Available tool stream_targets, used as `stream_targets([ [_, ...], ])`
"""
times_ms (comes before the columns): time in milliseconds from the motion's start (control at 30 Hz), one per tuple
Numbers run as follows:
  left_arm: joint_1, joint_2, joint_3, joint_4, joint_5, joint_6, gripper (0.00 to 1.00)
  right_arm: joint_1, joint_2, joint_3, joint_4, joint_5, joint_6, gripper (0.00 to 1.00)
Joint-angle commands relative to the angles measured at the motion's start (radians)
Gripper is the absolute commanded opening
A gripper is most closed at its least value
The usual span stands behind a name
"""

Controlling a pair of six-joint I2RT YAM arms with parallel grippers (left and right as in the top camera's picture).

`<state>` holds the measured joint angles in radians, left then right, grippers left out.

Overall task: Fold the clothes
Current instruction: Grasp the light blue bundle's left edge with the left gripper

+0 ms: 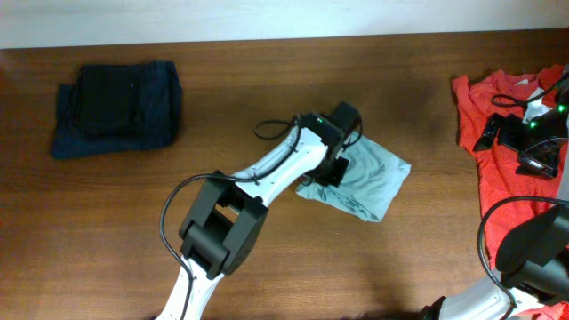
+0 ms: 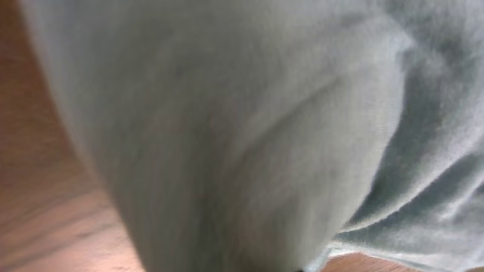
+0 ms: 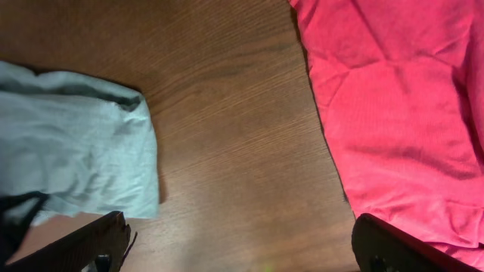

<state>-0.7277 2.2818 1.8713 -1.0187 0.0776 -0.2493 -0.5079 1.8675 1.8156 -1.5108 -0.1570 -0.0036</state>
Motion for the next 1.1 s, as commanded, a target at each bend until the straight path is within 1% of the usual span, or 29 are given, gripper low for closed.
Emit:
stream_targets([
  [0, 0.014, 0.012, 0.035, -0.008, -0.021, 0.022, 0.57, -0.003, -0.007, 0.002, 0.001, 0.012, -0.002, 0.99],
  [33, 0.015, 0.012, 0.035, -0.012, -0.021, 0.021, 0.76, -0.003, -0.007, 0.002, 0.001, 0.012, -0.002, 0.99],
  [100, 0.015, 0.013, 0.035, -0.020, -0.021, 0.018, 0.93, -0.003, -0.007, 0.002, 0.001, 0.012, -0.002, 0.99],
  [133, 0.015, 0.013, 0.035, -0.023, -0.021, 0.018, 0.96, -0.003, -0.007, 0.002, 0.001, 0.011, -0.002, 0.99],
  [267, 0.019, 0.013, 0.035, -0.006, -0.023, 0.007, 0.99, -0.003, -0.007, 0.002, 0.001, 0.012, -0.002, 0.99],
  [400, 0.040, 0.013, 0.035, 0.056, -0.021, -0.071, 0.99, -0.003, -0.007, 0.002, 0.001, 0.012, -0.002, 0.99],
  [467, 0.064, 0.013, 0.037, 0.067, 0.011, -0.106, 0.99, -0.003, -0.007, 0.002, 0.001, 0.012, -0.002, 0.99],
  [633, 0.138, 0.013, 0.043, 0.022, 0.197, -0.101, 0.99, -0.003, -0.007, 0.002, 0.001, 0.012, -0.002, 0.99],
  [733, 0.182, 0.013, 0.043, 0.016, 0.278, -0.089, 0.99, -0.003, -0.007, 0.002, 0.001, 0.012, -0.002, 0.99],
  [867, 0.212, 0.013, 0.043, 0.034, 0.331, -0.062, 0.99, -0.003, -0.007, 0.002, 0.000, 0.012, -0.002, 0.99],
  [933, 0.212, 0.013, 0.043, 0.046, 0.355, -0.037, 0.99, -0.003, -0.007, 0.002, 0.001, 0.012, -0.002, 0.99],
  [1067, 0.205, 0.013, 0.043, 0.065, 0.377, -0.032, 0.99, -0.003, -0.007, 0.002, 0.001, 0.012, -0.002, 0.99],
])
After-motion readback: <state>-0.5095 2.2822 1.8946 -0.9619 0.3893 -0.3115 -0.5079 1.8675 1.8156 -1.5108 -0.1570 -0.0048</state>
